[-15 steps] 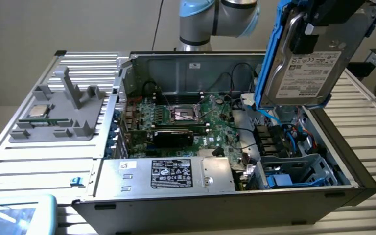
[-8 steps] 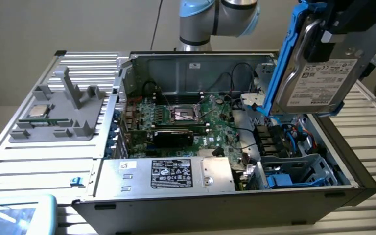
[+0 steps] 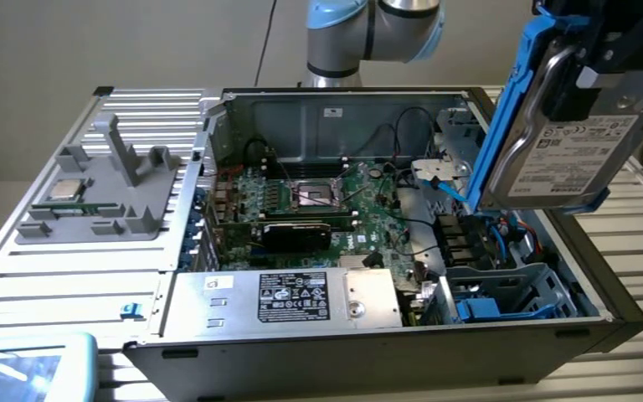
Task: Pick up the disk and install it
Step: 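Pick up the disk, then insert the disk into the insertion slot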
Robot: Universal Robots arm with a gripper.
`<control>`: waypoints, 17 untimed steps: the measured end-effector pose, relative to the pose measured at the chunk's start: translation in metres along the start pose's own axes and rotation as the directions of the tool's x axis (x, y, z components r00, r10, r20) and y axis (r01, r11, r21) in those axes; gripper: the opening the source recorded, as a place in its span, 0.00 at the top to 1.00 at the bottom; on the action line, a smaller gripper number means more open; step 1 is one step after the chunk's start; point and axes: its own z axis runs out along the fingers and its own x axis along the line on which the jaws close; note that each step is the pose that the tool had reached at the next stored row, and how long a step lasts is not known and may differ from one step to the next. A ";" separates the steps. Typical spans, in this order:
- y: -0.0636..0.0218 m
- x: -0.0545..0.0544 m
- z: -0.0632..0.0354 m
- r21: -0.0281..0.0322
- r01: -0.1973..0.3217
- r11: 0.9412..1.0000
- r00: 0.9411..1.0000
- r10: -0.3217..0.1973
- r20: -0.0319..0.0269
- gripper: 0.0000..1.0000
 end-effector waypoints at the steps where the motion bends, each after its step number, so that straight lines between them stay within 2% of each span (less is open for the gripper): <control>1: -0.0011 0.002 0.0001 0.000 0.000 1.000 1.000 0.000 0.000 0.63; 7: -0.0081 0.014 0.0006 0.000 0.000 1.000 1.000 0.000 0.000 0.63; 13: -0.0098 0.016 0.0008 -0.001 -0.002 1.000 1.000 0.002 0.000 0.63; 15: -0.0100 0.017 0.0009 -0.004 -0.002 1.000 1.000 0.002 0.000 0.63; 17: -0.0103 0.018 0.0011 -0.010 -0.002 1.000 1.000 0.002 0.000 0.63</control>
